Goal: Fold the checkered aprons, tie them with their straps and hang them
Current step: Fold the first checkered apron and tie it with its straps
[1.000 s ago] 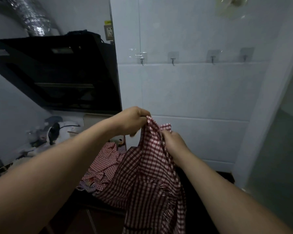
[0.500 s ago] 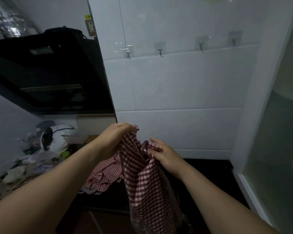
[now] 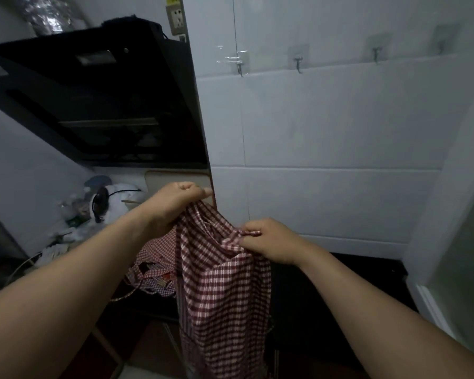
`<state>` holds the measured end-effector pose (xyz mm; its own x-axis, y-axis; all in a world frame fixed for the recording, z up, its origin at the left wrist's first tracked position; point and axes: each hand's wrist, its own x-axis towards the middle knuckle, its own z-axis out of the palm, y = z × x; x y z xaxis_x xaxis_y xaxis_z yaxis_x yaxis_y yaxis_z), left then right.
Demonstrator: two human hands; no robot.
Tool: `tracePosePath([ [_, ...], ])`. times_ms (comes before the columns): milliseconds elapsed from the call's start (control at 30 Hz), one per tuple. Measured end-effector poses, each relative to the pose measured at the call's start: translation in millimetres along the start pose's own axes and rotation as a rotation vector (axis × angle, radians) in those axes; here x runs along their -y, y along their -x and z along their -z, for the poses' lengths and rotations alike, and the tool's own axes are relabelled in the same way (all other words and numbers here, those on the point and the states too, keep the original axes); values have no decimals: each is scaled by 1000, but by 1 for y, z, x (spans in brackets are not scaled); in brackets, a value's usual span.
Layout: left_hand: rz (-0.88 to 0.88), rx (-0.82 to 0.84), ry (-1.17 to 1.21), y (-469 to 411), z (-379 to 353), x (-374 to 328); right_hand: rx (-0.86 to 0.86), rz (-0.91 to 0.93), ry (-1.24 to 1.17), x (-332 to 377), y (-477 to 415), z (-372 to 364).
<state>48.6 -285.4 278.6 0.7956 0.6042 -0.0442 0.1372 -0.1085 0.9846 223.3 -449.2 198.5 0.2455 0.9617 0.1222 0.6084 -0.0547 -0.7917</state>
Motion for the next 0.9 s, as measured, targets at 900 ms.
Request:
tracePosePath([
  [900,-489,73,-1162,-73,35,49,-51,-54,678,-23,25,72],
])
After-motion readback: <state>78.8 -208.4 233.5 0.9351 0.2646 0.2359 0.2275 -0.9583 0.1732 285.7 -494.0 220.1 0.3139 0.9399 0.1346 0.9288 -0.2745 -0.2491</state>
